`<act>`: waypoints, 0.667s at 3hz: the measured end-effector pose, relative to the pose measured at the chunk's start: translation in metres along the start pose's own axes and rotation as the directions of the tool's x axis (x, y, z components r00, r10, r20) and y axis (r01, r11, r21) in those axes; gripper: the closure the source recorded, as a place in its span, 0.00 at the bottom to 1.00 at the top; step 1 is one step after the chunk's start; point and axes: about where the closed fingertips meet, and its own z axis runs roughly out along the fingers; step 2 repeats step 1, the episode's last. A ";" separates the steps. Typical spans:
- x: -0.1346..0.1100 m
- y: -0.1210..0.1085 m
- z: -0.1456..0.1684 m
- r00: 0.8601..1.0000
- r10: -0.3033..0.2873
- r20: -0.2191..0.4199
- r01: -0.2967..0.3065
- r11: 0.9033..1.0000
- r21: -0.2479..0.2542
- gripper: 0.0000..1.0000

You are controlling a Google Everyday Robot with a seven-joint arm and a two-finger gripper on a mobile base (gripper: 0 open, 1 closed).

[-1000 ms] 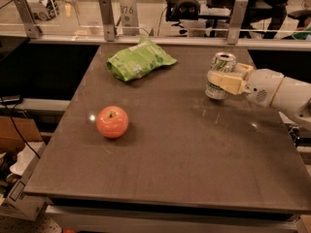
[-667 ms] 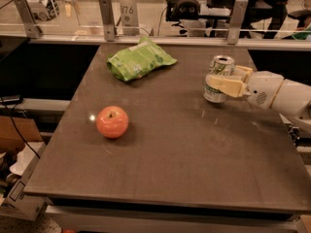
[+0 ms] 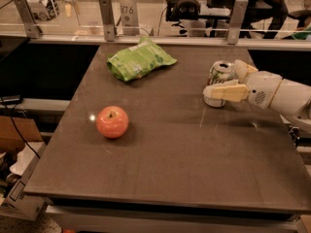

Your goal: Place 7up can upright

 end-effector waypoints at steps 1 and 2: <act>0.000 0.000 0.000 1.000 0.000 0.000 0.000 1.000 0.000 0.00; 0.000 0.000 0.000 1.000 0.000 0.000 0.000 1.000 0.000 0.00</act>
Offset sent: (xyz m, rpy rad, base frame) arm 0.0000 0.0000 0.0000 0.0000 0.0000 0.0000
